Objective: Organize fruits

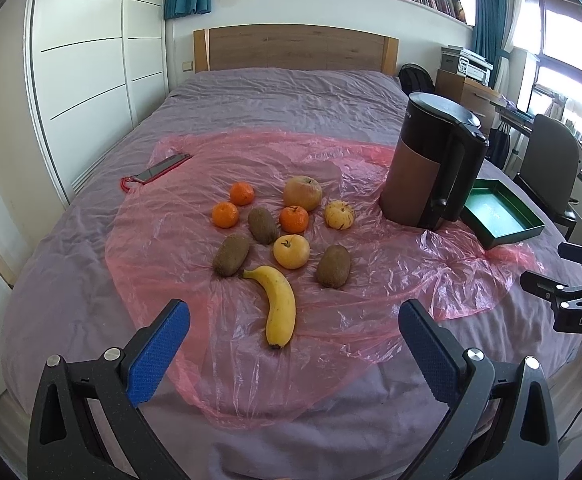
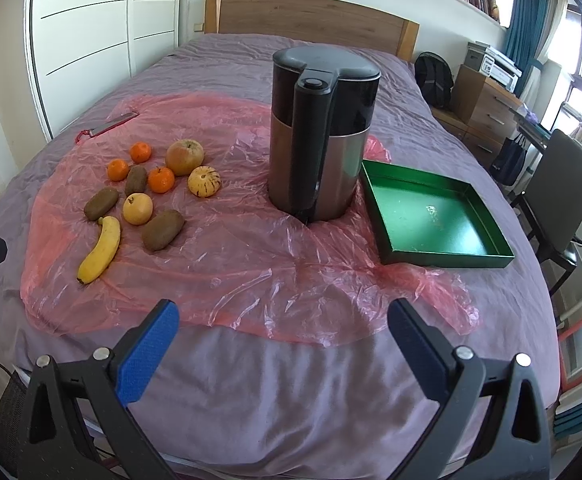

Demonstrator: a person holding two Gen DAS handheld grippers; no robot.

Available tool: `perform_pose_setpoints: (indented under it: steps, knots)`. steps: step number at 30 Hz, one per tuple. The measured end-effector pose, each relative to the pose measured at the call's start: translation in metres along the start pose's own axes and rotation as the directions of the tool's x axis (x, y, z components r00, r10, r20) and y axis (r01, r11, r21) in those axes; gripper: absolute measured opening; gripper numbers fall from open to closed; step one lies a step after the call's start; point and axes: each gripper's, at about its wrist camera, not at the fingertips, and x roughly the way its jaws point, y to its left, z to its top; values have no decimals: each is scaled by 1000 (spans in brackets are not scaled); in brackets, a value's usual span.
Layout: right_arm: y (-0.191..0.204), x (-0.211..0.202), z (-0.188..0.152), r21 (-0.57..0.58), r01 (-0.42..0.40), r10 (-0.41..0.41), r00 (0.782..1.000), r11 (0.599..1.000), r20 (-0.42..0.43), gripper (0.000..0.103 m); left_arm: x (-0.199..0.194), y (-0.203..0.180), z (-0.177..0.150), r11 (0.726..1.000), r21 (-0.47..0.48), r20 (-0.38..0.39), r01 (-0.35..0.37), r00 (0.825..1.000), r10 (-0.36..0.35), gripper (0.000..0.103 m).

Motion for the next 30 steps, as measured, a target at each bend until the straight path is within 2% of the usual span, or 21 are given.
perform_pose_setpoints:
  steps: [18, 24, 27, 30]
  knots:
    - [-1, 2, 1, -1, 1, -1, 1000, 1000, -4, 103, 5, 1, -4, 1000, -10, 2, -12, 1000, 12, 102]
    - [-1, 11, -6, 16, -36, 36, 999, 999, -10, 103, 10, 3, -6, 1000, -3, -24, -15, 1000, 15, 102]
    - [2, 14, -5, 37, -71, 71, 997, 997, -20, 103, 17, 2, -7, 999, 31, -59, -12, 998, 14, 102]
    - [8, 20, -3, 43, -96, 98, 994, 994, -43, 103, 22, 9, -9, 999, 27, -81, -33, 996, 36, 102]
